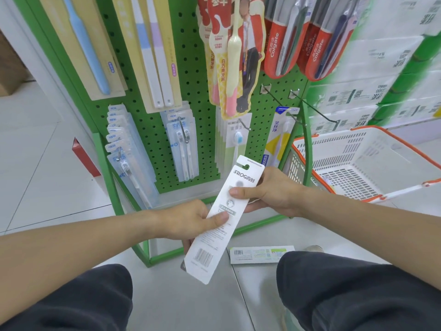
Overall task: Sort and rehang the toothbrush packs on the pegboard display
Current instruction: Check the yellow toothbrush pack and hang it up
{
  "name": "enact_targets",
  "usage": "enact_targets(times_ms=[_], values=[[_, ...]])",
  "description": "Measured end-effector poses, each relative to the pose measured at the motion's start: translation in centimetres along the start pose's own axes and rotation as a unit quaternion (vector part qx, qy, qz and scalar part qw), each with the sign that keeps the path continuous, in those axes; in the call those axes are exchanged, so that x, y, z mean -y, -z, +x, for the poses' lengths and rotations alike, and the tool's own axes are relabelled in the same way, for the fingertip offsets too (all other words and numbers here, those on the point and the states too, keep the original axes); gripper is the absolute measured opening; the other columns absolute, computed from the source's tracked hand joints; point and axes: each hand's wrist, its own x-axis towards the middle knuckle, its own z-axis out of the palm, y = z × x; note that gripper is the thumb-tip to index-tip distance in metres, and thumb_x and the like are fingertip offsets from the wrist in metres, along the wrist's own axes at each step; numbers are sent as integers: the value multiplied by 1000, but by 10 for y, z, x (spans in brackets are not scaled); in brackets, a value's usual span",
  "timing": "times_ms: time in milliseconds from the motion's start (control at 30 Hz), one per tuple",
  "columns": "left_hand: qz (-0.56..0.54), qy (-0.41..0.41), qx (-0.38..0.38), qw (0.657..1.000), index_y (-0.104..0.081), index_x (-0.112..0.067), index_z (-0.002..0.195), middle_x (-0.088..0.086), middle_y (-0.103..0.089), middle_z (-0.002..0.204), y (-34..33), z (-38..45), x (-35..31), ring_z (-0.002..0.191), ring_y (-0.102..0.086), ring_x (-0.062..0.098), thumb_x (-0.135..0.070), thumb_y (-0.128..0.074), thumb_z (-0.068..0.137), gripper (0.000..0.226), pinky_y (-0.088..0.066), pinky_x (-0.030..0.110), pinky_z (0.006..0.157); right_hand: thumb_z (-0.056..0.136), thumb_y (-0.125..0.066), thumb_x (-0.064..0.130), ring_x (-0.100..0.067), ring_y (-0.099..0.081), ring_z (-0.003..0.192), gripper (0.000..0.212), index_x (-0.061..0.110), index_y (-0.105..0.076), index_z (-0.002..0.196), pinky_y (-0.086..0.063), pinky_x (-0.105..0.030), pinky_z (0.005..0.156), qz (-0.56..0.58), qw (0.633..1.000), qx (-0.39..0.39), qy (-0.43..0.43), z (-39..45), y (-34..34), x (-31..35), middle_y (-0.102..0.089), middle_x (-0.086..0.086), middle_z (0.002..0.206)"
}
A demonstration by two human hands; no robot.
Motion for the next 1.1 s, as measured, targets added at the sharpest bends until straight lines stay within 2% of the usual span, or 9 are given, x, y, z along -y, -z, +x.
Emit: enact_targets(times_ms=[100,200,367,467,567,633,767,867,1100], values=[[7,-23,-57,998,-67,-18,94,2,-76,86,-2,8,-2,78,-76,22,-65,-38,93,56,-64,43,70,91,-72,3,-32,-76,96,31,-8,-64,119,-64,-36,74,47,999,-1,-9,0,2,1,-76,-18,108],[108,-83,-151,979,-49,-25,129,-10,-71,107,-4,20,1,93,-69,14,-55,-44,101,42,-58,44,83,100,-63,10,-33,-76,95,28,-7,-62,122,-64,-37,75,68,997,-14,-22,-1,3,2,-76,-21,108],[290,-142,-215,921,-14,-24,159,-1,-50,146,-13,27,-14,123,-56,23,-52,-46,101,72,-48,40,99,107,-47,14,-35,-76,90,31,-11,-63,116,-65,-36,74,108,991,-52,-57,-3,0,2,-74,-28,104],[365,-105,-213,900,-27,-20,154,4,-61,100,-18,35,-19,83,-59,30,-29,-44,105,53,-48,39,70,106,-51,22,-33,-75,77,32,-9,-61,108,-65,-38,69,77,993,-57,-62,-8,2,7,-73,-24,88],[288,-82,-279,912,-55,-19,92,-1,-51,65,-12,42,-29,65,-54,31,-13,-50,101,11,-41,37,56,96,-69,34,-27,-73,72,36,1,-59,106,-63,-37,65,-2,997,-75,-26,-13,8,8,-72,-13,78],[230,-96,-305,919,-52,-20,72,0,-55,60,-5,46,-37,65,-58,30,-19,-58,98,27,-46,37,58,87,-81,32,-23,-69,67,36,7,-57,99,-60,-37,65,-37,993,-113,27,-12,14,5,-70,-8,71],[66,-152,-329,930,-72,-23,90,4,-75,79,5,61,-50,75,-69,26,-35,-59,84,19,-60,42,80,80,-87,23,-11,-56,58,38,19,-52,94,-53,-35,69,-141,948,-248,145,-6,31,-2,-58,2,65],[-39,-213,-345,914,-75,-18,95,-2,-79,89,0,78,-71,88,-76,20,-19,-67,89,10,-61,45,84,83,-82,22,-9,-55,71,38,24,-50,104,-44,-20,66,-241,888,-316,232,-7,42,-1,-58,-5,85],[-138,-286,-330,889,-62,-20,114,-6,-76,107,-20,112,-106,95,-73,5,7,-60,94,34,-58,25,85,86,-79,19,-1,-60,78,38,28,-51,110,-43,-7,68,-170,852,-405,284,2,73,5,-57,-4,113]])
